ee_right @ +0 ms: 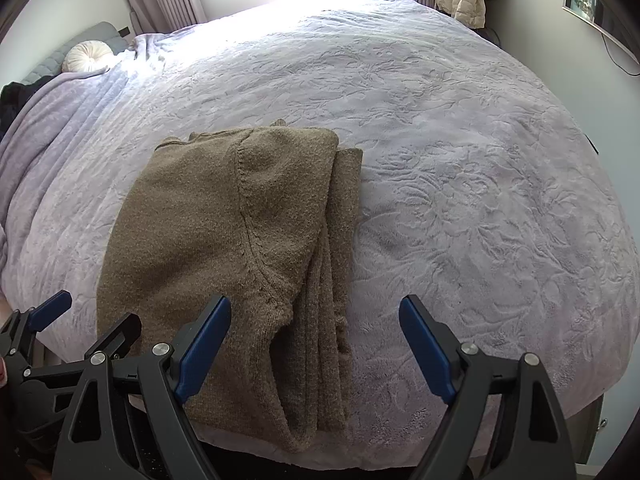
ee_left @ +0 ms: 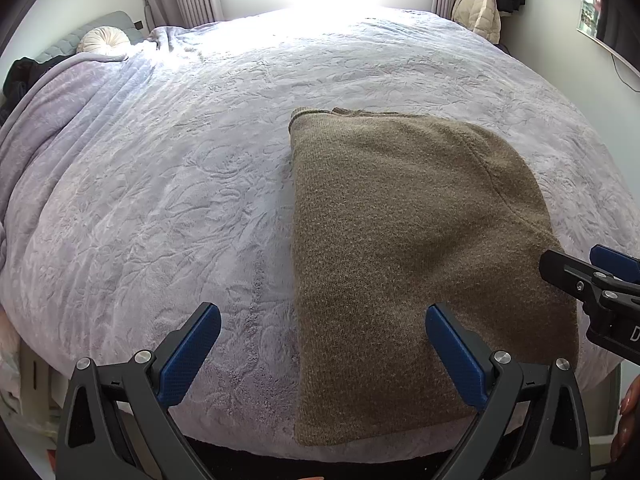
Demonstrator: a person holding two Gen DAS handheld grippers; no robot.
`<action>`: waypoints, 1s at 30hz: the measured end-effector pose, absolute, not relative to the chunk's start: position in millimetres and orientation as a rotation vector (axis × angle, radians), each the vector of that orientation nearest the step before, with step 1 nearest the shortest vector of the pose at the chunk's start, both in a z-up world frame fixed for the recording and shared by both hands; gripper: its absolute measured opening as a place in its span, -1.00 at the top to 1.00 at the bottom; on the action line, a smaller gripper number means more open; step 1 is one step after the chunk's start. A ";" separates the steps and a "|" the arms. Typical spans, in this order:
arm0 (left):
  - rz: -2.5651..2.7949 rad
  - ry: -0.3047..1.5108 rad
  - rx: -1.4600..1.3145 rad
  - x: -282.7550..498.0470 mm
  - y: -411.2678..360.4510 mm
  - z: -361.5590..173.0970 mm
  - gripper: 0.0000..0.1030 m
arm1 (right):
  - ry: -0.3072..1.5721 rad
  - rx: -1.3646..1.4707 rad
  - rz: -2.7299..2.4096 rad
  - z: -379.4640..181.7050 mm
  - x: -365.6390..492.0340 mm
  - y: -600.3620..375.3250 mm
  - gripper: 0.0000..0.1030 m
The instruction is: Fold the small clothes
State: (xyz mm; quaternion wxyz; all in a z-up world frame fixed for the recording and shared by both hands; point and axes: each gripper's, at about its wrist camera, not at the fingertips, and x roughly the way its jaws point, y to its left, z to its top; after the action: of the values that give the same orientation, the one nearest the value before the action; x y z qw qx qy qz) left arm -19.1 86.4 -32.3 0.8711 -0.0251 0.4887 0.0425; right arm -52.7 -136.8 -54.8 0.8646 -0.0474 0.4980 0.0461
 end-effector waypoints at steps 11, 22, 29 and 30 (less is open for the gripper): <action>0.090 1.023 -0.051 -19.6 86.8 -33.5 -0.99 | 1.047 -0.099 0.098 -55.1 -52.4 -137.7 -0.71; 0.096 1.008 -0.030 -22.2 83.6 -32.5 -0.99 | 1.048 -0.102 0.098 -54.8 -52.9 -138.3 -0.71; 0.091 1.007 -0.034 -22.9 84.0 -33.4 -0.99 | 1.048 -0.105 0.098 -54.2 -51.7 -139.3 -0.71; 0.091 1.008 -0.034 -22.4 83.8 -33.1 -0.99 | 1.047 -0.107 0.098 -53.9 -52.0 -139.5 -0.71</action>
State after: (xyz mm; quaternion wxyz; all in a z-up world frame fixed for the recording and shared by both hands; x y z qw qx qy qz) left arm -22.4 83.8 -33.1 0.8746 -0.0165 0.4826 0.0438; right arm -52.0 -139.5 -53.9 0.8635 -0.0509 0.4996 0.0467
